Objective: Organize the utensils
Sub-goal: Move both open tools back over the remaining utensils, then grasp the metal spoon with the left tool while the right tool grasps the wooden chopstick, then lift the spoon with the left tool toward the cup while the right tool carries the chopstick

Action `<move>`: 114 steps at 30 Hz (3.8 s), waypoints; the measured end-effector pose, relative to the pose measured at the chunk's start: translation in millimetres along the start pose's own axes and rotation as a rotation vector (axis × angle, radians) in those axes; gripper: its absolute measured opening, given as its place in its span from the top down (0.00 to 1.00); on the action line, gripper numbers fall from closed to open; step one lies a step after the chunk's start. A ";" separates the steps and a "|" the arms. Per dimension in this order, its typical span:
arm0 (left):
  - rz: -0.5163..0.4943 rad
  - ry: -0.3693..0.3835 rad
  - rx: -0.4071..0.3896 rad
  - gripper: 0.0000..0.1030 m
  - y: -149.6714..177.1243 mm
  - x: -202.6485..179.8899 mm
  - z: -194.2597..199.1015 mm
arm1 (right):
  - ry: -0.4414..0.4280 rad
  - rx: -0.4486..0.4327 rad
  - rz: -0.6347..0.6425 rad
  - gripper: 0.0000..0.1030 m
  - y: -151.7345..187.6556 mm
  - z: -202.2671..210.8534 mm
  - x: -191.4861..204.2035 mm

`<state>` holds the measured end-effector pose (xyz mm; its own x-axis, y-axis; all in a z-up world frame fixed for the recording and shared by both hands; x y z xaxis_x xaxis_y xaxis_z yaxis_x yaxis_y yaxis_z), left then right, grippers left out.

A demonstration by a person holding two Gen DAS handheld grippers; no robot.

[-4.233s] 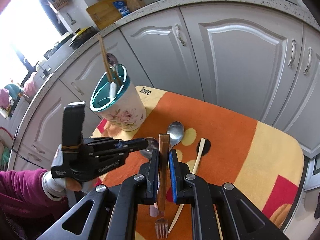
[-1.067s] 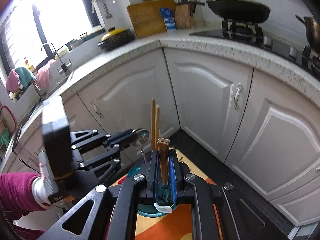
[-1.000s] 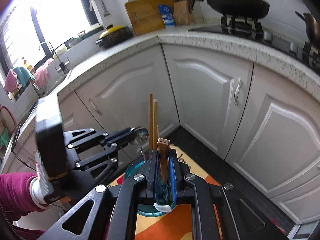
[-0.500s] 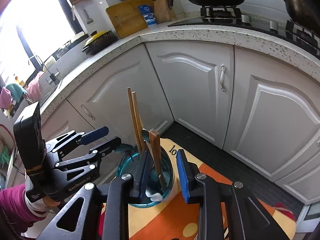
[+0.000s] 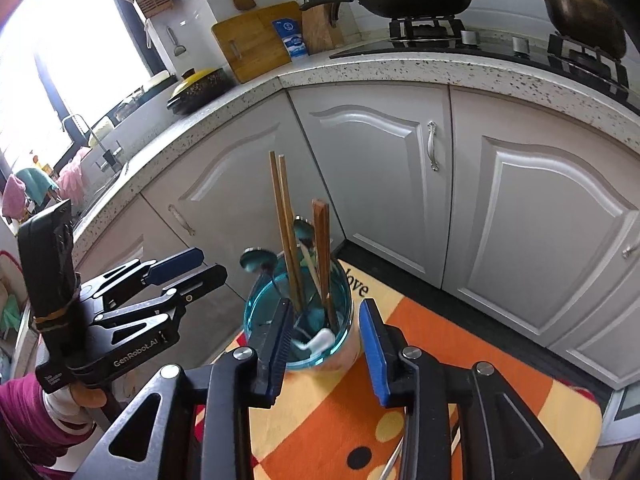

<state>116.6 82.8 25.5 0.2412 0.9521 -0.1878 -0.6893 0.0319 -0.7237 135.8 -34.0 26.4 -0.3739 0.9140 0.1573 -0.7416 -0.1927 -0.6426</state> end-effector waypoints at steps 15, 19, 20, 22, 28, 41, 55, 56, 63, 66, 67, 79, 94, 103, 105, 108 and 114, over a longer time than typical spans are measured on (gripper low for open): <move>-0.050 0.087 0.044 0.62 33.2 -74.6 0.1 | 0.066 0.015 -0.055 0.65 65.1 28.7 -29.0; -0.056 0.119 0.072 0.62 45.0 -93.8 -7.2 | 0.088 0.034 -0.074 0.64 86.1 32.5 -44.4; -0.055 0.127 0.082 0.62 48.9 -98.1 -10.1 | 0.091 0.041 -0.086 0.64 92.5 32.4 -50.3; -0.049 0.143 0.100 0.62 57.0 -104.1 -14.8 | 0.102 0.059 -0.107 0.64 104.9 30.8 -61.8; 0.007 0.219 0.188 0.62 90.7 -114.4 -45.0 | 0.137 0.120 -0.161 0.63 143.3 11.5 -93.0; 0.083 0.202 0.297 0.62 127.4 -112.4 -134.4 | 0.155 0.202 -0.183 0.68 164.5 -65.6 -131.8; 0.091 0.113 0.295 0.61 121.6 -104.6 -192.8 | 0.266 0.269 -0.085 0.85 173.2 -91.9 -160.2; 0.095 0.120 0.295 0.61 120.7 -105.8 -196.4 | 0.260 0.272 -0.097 0.85 175.6 -88.4 -165.1; 0.062 0.188 0.298 0.68 117.6 -120.3 -207.2 | 0.174 0.272 -0.136 0.84 187.5 -72.7 -172.6; 0.048 0.228 0.320 0.94 120.3 -126.8 -206.1 | 0.162 0.271 -0.148 0.84 187.8 -72.1 -173.2; 0.046 0.232 0.323 0.96 122.1 -127.4 -202.9 | 0.158 0.270 -0.153 0.84 186.3 -72.7 -172.7; 0.107 0.286 0.419 0.92 159.2 -119.0 -160.9 | 0.135 0.290 -0.057 0.84 178.1 -83.6 -150.9; -0.005 0.313 0.436 0.95 156.5 -121.3 -164.2 | 0.146 0.311 -0.077 0.91 166.3 -103.6 -141.5; 0.017 0.331 0.369 0.98 136.1 -117.1 -123.4 | 0.107 0.230 -0.100 0.94 154.8 -54.7 -128.6; 0.004 0.336 0.339 0.99 127.0 -119.3 -107.4 | 0.094 0.191 -0.101 0.94 148.8 -35.5 -122.2; -0.010 0.334 0.297 0.99 114.3 -121.1 -87.0 | 0.083 0.149 -0.100 0.94 142.7 -12.7 -113.9; -0.045 0.322 0.248 0.99 102.8 -118.4 -55.3 | 0.066 0.067 -0.091 0.94 130.0 26.7 -97.3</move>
<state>55.0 -43.5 -63.4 0.4489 0.8057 -0.3865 -0.8078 0.1810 -0.5609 60.9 -157.5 -52.4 -0.2669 0.9501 0.1616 -0.8072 -0.1288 -0.5760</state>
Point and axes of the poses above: each gripper's, at about its wrist camera, not at the fingertips, and z roughly against the way its jaws point, x to its left, y to its underside, the point moved 10 cm from there along -z, roughly the way its jaws point, and after that the axes turned 12 degrees about y, right-handed, at the moved point
